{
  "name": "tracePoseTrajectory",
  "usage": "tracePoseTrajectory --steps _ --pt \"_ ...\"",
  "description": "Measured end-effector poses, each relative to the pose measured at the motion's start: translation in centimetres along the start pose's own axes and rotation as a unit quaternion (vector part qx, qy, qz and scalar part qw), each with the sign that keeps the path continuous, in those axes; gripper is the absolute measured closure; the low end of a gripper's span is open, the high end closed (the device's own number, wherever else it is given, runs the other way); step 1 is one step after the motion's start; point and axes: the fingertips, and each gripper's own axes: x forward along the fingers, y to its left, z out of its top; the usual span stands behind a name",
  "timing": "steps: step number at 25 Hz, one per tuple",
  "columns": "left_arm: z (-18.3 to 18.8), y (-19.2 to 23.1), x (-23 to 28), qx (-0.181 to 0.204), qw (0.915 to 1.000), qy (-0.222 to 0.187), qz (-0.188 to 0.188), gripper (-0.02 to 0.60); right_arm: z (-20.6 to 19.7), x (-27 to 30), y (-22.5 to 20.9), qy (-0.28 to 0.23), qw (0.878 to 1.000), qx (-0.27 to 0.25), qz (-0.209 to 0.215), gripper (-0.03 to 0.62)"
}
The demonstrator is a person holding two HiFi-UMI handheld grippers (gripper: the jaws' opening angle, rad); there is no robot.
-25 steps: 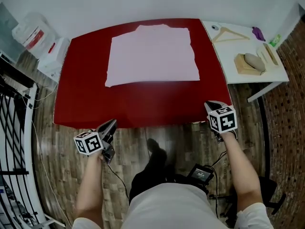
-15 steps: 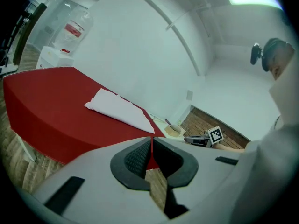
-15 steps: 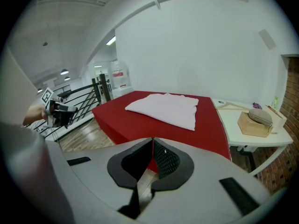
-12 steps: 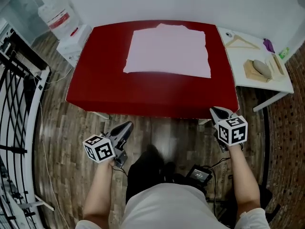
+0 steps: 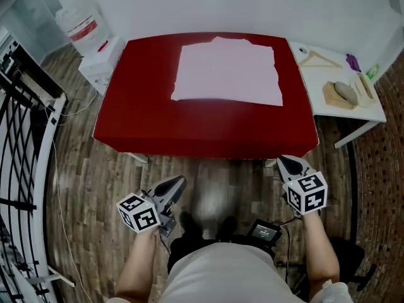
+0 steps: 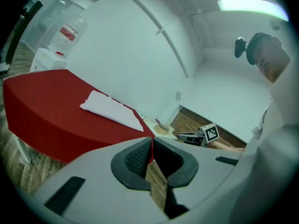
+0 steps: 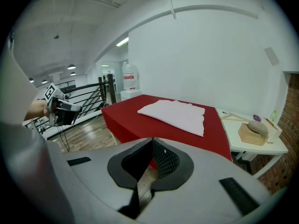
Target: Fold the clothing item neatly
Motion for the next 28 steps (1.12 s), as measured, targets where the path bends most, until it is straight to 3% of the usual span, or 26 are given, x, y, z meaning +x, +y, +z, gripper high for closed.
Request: tracePoseTrajectory --steps 7,16,24,28 --pt "-1.2 -0.5 -1.8 -0.005 0.9985 0.038 -0.038 0.574 0.1 -2.0 2.0 -0.024 0.998 0.029 -0.052 0.579" --pt "-1.8 0.0 -3.0 -0.011 0.9986 0.041 -0.033 0.572 -0.2 -3.4 2.2 -0.04 0.996 0.048 -0.063 0.579" --pt "-2.7 -2.3 -2.5 -0.015 0.9998 0.012 -0.007 0.573 0.8 -4.6 2.4 -0.085 0.996 0.019 -0.009 0.579" --pt "-3.2 -3.6 -2.4 -0.02 0.9997 0.007 -0.011 0.572 1.0 -4.7 3.0 -0.088 0.995 0.035 0.016 0.579"
